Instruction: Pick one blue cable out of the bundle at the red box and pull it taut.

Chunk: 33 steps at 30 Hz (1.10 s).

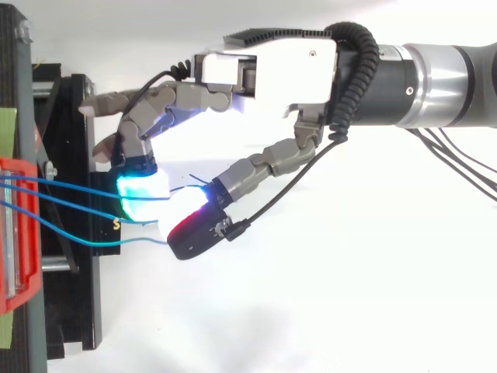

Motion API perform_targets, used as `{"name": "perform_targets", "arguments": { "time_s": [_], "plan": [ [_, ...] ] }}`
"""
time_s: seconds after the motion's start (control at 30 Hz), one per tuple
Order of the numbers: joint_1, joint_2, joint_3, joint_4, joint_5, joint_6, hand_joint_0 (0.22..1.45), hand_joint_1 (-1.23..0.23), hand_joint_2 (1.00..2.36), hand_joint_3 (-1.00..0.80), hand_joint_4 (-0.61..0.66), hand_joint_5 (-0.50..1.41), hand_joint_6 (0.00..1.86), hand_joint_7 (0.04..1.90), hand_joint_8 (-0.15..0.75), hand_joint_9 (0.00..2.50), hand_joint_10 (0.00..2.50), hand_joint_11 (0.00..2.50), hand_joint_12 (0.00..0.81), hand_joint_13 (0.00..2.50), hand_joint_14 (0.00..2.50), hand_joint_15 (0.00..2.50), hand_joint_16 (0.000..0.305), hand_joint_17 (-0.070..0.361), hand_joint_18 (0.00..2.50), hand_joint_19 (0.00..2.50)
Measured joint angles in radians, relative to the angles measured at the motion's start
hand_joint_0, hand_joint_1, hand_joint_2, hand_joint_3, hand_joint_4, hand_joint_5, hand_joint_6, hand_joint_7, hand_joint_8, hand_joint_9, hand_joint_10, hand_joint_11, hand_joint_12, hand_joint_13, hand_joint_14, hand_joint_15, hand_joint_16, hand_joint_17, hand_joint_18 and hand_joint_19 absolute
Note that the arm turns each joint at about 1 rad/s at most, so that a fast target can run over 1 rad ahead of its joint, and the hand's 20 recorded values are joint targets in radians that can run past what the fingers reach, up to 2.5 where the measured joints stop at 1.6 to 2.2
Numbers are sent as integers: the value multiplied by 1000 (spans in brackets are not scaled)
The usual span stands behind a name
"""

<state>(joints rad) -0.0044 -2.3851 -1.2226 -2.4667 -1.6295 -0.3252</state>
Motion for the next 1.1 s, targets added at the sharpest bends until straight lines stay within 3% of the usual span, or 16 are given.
{"name": "perform_targets", "arguments": {
  "time_s": [0.23, 0.5, 0.67, 0.87, 1.1],
  "plan": [
    [1, 0, 0, 0, 0, 0, 664, -990, 1011, -358, 267, -168, 883, 948, 334, 574, 5, 189, 369, 292, 0, 0, 59, 132, 506, 189],
    [0, 0, 0, 0, 0, 0, 688, -1043, 1000, -500, 270, -185, 896, 904, 322, 536, 5, 199, 371, 294, 0, 0, 59, 134, 545, 168],
    [0, 0, 0, 0, -1, 0, 523, -875, 1000, -500, 284, -164, 856, 900, 341, 575, 5, 191, 385, 293, 0, 4, 62, 140, 545, 216],
    [0, 0, 0, 0, -1, 0, 532, -663, 1000, -500, 298, -113, 732, 1003, 340, 618, 4, 170, 381, 284, 0, 14, 61, 138, 506, 250],
    [1, 1, 0, 0, -1, 0, 594, -540, 1009, -388, 272, -82, 602, 1201, 325, 620, 5, 153, 368, 266, 2, 22, 58, 132, 457, 276]
  ]
}}
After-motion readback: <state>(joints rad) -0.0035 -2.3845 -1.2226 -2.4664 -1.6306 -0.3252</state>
